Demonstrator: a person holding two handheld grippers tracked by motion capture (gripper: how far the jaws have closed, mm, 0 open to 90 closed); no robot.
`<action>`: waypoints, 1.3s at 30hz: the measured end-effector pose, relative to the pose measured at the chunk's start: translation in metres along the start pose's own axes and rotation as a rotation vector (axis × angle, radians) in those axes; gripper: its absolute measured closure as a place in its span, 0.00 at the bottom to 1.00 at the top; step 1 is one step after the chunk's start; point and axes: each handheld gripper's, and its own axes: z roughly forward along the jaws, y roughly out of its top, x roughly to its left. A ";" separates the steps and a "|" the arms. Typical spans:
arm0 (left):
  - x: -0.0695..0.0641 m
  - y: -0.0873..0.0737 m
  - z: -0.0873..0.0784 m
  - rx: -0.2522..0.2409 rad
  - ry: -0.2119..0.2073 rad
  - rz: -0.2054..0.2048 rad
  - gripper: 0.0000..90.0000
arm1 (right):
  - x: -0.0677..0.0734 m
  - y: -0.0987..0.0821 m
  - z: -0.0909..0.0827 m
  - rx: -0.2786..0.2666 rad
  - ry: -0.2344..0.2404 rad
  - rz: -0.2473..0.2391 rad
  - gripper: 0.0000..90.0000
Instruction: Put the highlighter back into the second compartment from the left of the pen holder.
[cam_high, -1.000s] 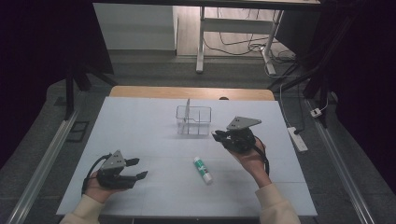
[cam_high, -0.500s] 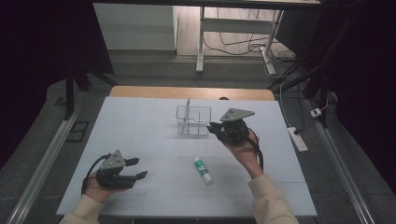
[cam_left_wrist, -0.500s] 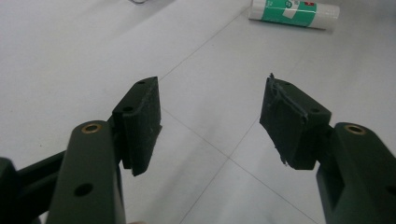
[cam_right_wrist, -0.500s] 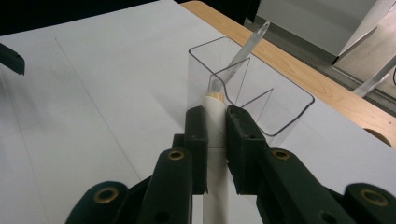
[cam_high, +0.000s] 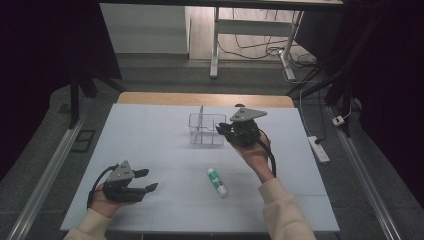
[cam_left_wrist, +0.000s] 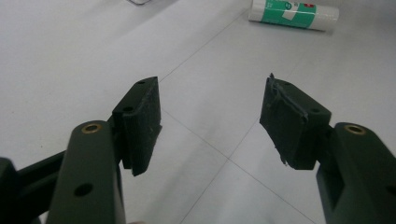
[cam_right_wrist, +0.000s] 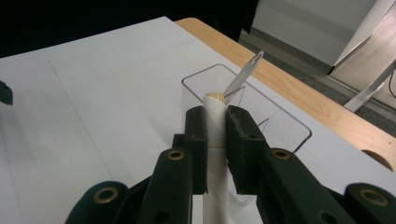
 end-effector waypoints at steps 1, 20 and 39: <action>0.000 0.000 0.000 0.000 0.000 0.000 0.42 | 0.000 0.002 0.001 -0.001 -0.001 -0.001 0.87; 0.001 0.000 -0.002 -0.011 -0.002 -0.008 0.42 | -0.006 0.029 0.022 -0.049 -0.015 0.018 0.87; 0.001 0.001 -0.003 -0.013 0.002 -0.007 0.42 | -0.020 0.041 0.041 -0.073 -0.041 0.053 0.87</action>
